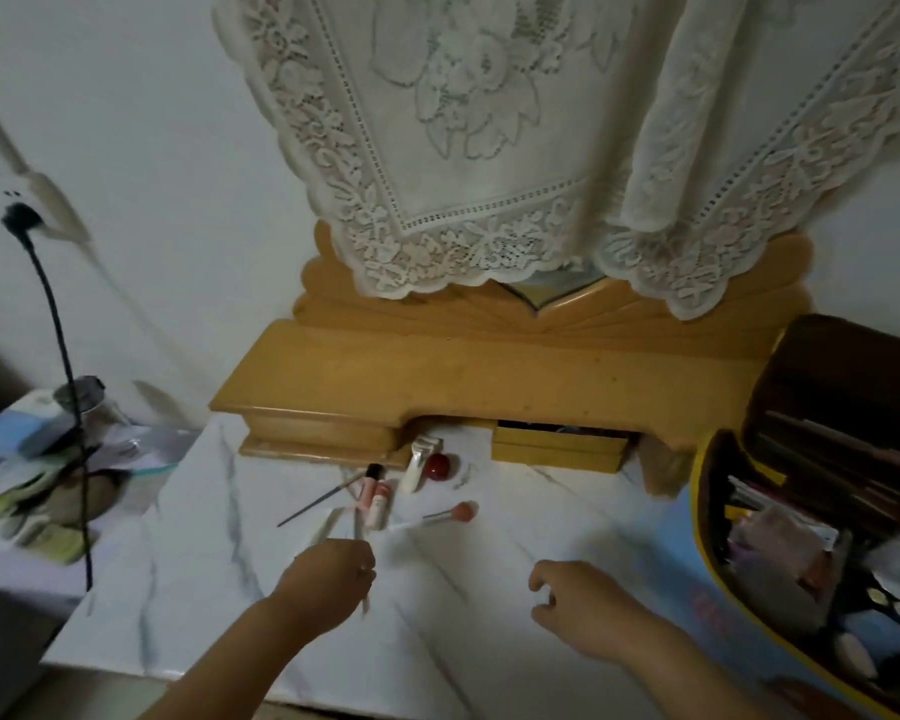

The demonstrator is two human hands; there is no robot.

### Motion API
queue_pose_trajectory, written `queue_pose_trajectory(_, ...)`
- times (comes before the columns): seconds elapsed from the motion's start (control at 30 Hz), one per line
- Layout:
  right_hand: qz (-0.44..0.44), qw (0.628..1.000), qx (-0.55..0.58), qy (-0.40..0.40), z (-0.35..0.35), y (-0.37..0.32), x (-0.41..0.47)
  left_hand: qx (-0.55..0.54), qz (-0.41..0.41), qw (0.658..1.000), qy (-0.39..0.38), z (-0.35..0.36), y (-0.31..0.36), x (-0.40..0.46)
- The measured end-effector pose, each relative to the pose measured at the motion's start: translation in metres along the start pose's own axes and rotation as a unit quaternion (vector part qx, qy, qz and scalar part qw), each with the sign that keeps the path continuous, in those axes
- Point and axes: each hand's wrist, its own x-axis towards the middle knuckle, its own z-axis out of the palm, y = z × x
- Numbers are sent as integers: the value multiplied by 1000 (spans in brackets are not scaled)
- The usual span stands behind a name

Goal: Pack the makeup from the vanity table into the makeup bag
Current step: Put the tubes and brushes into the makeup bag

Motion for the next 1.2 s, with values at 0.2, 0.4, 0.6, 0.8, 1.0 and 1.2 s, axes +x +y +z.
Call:
queue_pose_trajectory(0.2, 22, 999, 27, 30, 33, -72, 49, 31, -39, 999, 20, -15, -62, 28)
queue_pose_trajectory(0.4, 61, 992, 53, 93, 62, -131, 90, -1, -76, 997, 10, -4, -87, 51)
queue_pose_trajectory(0.6, 78, 992, 44, 84, 87, -170, 120, 3, -93, 995, -48, 10, -96, 67)
queue_pose_trajectory(0.8, 111, 991, 34, 67, 105, -182, 133, -150, -125, 980, -34, 8, -94, 74)
queue_pose_trajectory(1.0, 92, 981, 145, 86, 106, -185, 138, -319, -153, 935, -37, 9, -84, 79)
queue_pose_trajectory(1.2, 50, 952, 246, 174, 90, -187, 143, -487, -177, 855, 16, -8, -86, 82)
